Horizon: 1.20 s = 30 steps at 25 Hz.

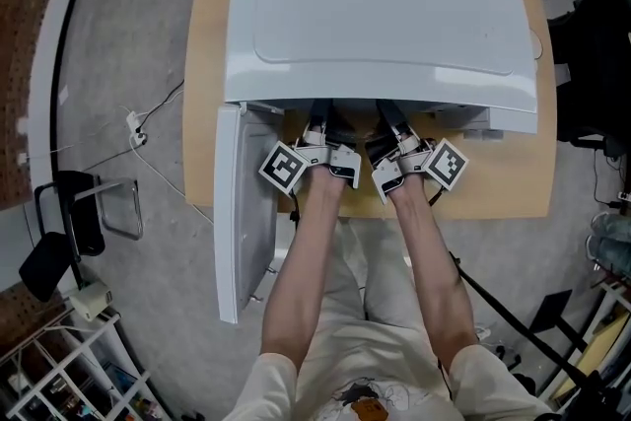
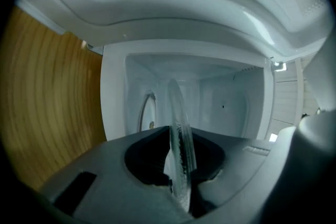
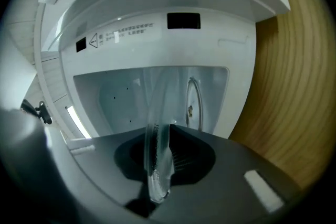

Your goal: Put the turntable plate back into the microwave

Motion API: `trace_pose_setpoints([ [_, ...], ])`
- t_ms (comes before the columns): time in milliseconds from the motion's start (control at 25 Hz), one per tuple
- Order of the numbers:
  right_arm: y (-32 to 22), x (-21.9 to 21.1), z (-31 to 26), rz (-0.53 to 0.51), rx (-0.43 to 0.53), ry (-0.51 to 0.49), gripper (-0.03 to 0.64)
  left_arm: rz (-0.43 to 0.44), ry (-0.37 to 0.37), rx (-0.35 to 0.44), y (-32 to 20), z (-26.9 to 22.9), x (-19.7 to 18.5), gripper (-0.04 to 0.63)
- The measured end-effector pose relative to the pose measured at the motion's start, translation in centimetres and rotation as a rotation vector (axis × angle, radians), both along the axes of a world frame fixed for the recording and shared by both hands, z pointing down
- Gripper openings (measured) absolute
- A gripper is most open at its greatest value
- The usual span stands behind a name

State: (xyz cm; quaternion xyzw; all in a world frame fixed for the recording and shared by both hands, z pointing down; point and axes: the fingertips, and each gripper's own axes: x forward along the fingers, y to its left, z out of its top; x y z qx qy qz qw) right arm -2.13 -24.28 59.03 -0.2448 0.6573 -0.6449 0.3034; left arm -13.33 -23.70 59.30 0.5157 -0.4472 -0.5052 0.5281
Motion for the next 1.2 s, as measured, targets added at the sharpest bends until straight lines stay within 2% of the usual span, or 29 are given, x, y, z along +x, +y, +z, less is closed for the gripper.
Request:
trace_pose_setpoints([
  [280, -1.4, -0.6, 1.7, 0.062, -0.094, -0.021, 0.038, 0.002, -0.006, -0.019, -0.4, 0.3, -0.3, 0.049],
  [560, -2.9, -1.0, 0.9, 0.076, -0.084, 0.019, 0.038, 0.019, -0.007, -0.041, 0.9, 0.3, 0.0, 0.047],
  [760, -3.1, -1.1, 0.8, 0.081, -0.092, 0.047, 0.038, 0.061, 0.034, -0.046, 1.7, 0.3, 0.6, 0.055],
  [920, -3.4, -1.1, 1.0, 0.086, -0.086, 0.068, 0.037, 0.08, 0.099, -0.07, 1.5, 1.0, 0.8, 0.048],
  [1120, -4.2, -1.1, 0.8, 0.086, -0.093, 0.071, 0.04, 0.075, 0.093, -0.078, 0.4, 0.7, 0.6, 0.049],
  [1160, -4.3, -1.2, 0.6, 0.073, -0.094, 0.067, 0.055, 0.07, 0.092, -0.081, 0.2, 0.6, 0.5, 0.053],
  [1200, -4.4, -1.2, 0.4, 0.059, -0.093, 0.063, 0.098, 0.067, 0.09, -0.085, 0.0, 0.5, 0.4, 0.055],
])
